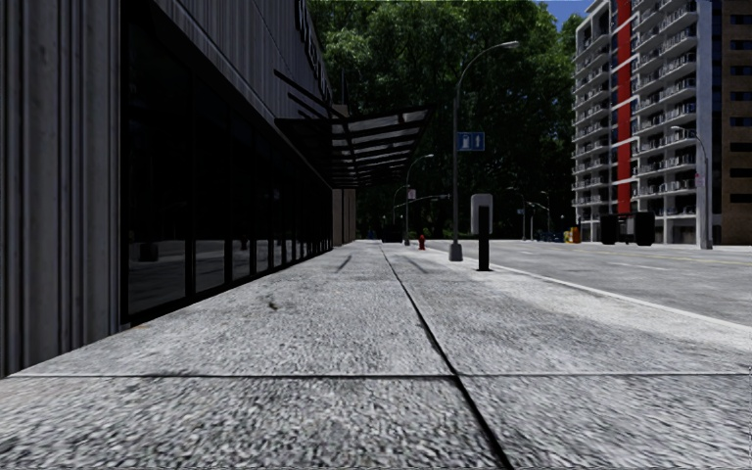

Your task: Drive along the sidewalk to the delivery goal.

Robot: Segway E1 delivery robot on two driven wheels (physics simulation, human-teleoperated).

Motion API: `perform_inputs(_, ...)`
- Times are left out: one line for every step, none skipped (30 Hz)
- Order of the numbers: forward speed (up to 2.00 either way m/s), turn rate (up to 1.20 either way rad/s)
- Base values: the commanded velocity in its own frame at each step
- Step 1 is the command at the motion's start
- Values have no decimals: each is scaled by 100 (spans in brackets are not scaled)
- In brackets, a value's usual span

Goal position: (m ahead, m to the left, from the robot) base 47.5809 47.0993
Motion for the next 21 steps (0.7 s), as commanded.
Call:
perform_inputs(200, 0)
perform_inputs(200, 0)
perform_inputs(200, 0)
perform_inputs(200, 0)
perform_inputs(200, 0)
perform_inputs(200, 0)
perform_inputs(200, 0)
perform_inputs(200, 0)
perform_inputs(200, 0)
perform_inputs(200, 0)
perform_inputs(200, 0)
perform_inputs(200, 0)
perform_inputs(200, 0)
perform_inputs(200, 0)
perform_inputs(200, 0)
perform_inputs(200, 0)
perform_inputs(200, 0)
perform_inputs(200, 0)
perform_inputs(200, 0)
perform_inputs(200, 0)
perform_inputs(200, 0)
